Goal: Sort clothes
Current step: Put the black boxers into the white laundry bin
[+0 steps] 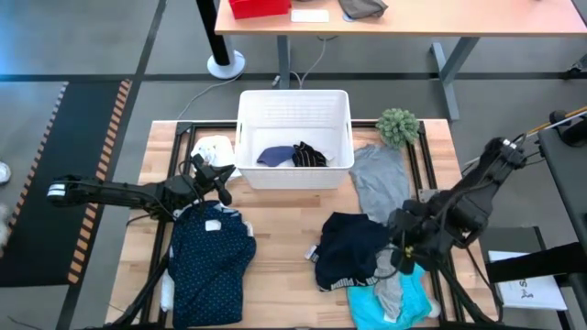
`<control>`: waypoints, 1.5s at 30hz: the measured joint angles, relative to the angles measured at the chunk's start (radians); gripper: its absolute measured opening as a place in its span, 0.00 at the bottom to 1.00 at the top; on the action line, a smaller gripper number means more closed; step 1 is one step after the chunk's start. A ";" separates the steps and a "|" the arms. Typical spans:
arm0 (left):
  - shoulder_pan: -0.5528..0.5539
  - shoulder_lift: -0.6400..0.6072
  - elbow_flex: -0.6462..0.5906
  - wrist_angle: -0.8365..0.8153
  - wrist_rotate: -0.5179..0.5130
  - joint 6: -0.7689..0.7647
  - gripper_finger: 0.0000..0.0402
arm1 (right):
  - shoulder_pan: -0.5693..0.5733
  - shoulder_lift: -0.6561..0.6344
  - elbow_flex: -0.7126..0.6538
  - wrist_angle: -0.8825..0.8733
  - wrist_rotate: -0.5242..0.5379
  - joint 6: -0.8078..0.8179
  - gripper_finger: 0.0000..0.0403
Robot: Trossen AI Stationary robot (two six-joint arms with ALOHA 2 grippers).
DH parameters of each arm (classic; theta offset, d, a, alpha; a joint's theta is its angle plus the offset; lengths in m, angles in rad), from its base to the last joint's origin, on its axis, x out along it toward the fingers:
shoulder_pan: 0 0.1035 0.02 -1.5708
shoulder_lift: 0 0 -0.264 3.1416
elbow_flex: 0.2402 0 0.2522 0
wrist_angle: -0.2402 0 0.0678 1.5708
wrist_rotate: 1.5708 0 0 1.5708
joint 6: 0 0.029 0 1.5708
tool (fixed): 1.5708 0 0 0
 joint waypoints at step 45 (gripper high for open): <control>0.000 0.000 0.000 0.000 0.000 0.000 0.07 | 0.027 0.426 -0.034 0.217 -0.103 0.076 0.70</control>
